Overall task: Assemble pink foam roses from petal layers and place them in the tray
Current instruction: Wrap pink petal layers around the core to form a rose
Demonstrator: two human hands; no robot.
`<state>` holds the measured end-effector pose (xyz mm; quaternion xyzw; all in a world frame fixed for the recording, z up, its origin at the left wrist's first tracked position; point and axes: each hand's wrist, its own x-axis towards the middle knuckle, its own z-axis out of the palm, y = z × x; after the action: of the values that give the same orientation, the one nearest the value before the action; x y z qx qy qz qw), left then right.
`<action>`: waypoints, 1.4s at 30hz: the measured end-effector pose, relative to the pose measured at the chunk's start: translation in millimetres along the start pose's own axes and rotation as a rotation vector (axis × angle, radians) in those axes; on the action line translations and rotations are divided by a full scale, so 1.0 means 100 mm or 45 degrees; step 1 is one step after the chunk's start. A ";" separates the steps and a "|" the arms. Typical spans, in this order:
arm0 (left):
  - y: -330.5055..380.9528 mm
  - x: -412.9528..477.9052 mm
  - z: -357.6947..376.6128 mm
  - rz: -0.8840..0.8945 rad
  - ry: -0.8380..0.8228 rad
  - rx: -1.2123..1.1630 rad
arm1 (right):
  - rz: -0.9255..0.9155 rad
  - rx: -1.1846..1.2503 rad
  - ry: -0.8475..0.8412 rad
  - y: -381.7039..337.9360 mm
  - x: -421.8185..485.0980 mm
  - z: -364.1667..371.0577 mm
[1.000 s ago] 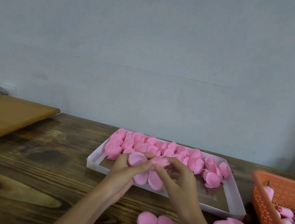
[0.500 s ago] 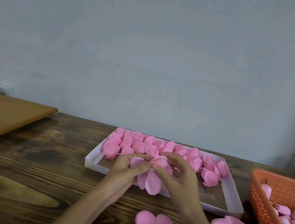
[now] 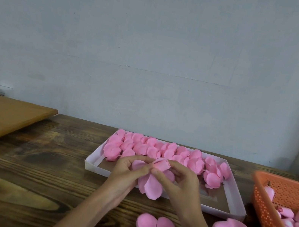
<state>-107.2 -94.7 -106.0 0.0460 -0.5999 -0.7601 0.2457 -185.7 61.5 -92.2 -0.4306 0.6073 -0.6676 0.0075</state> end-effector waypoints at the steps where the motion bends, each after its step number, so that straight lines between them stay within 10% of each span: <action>1: 0.01 0.00 -0.01 0.000 0.002 -0.024 | 0.013 0.032 0.032 0.00 0.00 0.01; 17: 0.06 -0.06 0.05 0.140 0.281 0.224 | 0.055 -0.054 -0.087 -0.07 -0.01 -0.01; 42: 0.24 -0.16 0.16 0.417 -0.145 0.243 | -0.059 -0.450 0.208 -0.13 -0.03 0.00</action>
<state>-90.9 -77.5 -82.6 -0.0723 -0.6816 -0.6510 0.3262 -177.4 66.4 -83.3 -0.3835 0.7037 -0.5832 -0.1329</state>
